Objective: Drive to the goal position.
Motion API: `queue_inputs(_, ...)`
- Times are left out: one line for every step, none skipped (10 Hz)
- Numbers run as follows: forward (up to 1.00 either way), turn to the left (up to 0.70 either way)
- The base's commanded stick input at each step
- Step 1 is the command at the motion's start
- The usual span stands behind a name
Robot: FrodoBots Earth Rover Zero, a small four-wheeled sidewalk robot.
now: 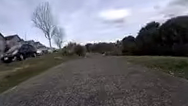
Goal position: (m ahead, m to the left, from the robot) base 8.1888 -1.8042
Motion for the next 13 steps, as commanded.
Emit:
queue_inputs(0.06,0.00)
queue_inputs(0.05,0.00)
queue_inputs(0.05,0.00)
queue_inputs(0.05,0.00)
queue_inputs(0.05,0.00)
queue_inputs(0.04,0.00)
queue_inputs(0.01,0.00)
queue_inputs(0.00,0.00)
queue_inputs(-0.02,0.00)
queue_inputs(-0.13,0.00)
queue_inputs(0.00,0.00)
queue_inputs(0.00,0.00)
queue_inputs(0.00,0.00)
